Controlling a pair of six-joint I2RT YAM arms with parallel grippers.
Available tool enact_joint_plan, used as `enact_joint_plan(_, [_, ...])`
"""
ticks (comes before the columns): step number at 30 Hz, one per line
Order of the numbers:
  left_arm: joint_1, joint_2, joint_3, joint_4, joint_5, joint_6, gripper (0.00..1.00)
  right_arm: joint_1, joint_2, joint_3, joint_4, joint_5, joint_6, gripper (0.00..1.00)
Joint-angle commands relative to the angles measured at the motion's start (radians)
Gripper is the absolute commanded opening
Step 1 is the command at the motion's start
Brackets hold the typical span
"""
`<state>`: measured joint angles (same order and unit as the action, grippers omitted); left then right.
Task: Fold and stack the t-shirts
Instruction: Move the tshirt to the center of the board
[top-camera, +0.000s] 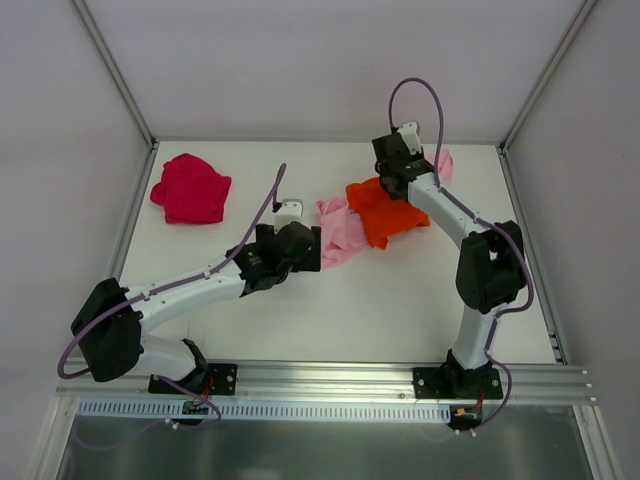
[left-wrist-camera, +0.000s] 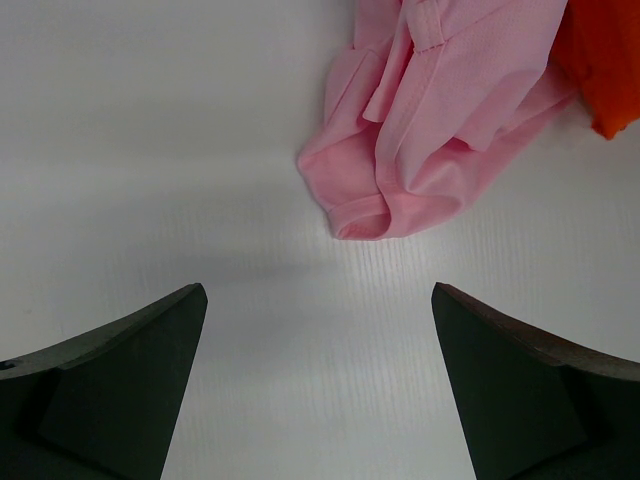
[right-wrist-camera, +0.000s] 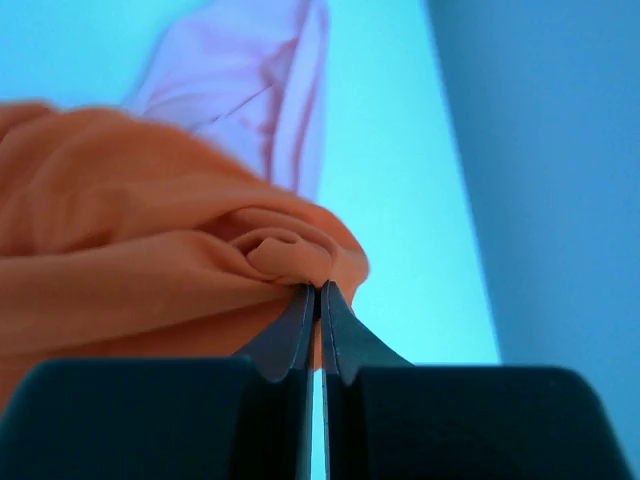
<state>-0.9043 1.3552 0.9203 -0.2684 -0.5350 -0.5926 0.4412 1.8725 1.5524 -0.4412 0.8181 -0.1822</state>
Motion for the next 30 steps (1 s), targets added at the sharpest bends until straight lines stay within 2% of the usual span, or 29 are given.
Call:
enact_joint_plan(1, [-0.008, 0.002, 0.019, 0.006, -0.025, -0.021, 0.99, -0.021, 0.022, 0.139, 0.041, 0.279, -0.056, 0.01])
enact_joint_plan(4, [-0.008, -0.001, 0.019, 0.003, -0.034, -0.023, 0.99, -0.067, 0.117, 0.317, -0.095, 0.398, -0.022, 0.01])
enact_joint_plan(7, [-0.008, -0.002, 0.017, 0.005, -0.036, -0.022, 0.99, -0.130, 0.189, 0.469, -0.349, 0.502, 0.116, 0.01])
enact_joint_plan(9, [-0.008, 0.001, 0.017, 0.005, -0.033, -0.021, 0.99, -0.179, 0.194, 0.489, -0.418, 0.526, 0.233, 0.01])
enact_joint_plan(10, [-0.008, 0.001, 0.018, 0.005, -0.031, -0.019, 0.99, -0.196, 0.189, 0.491, -0.463, 0.489, 0.266, 0.01])
enact_joint_plan(16, [-0.008, 0.013, 0.023, 0.003, -0.028, -0.023, 0.99, -0.317, 0.174, 0.460, -0.560, 0.425, 0.441, 0.01])
enact_joint_plan(20, [-0.008, 0.007, 0.020, 0.006, -0.020, -0.021, 0.99, -0.398, 0.125, 0.367, -0.564, 0.368, 0.522, 0.01])
enact_joint_plan(24, [-0.008, -0.002, 0.018, 0.009, -0.005, -0.023, 0.99, -0.507, 0.048, 0.266, -0.513, 0.311, 0.515, 0.01])
enact_joint_plan(30, [-0.008, -0.002, 0.011, 0.026, 0.013, -0.026, 0.99, -0.607, 0.037, 0.302, -0.515, 0.197, 0.492, 0.01])
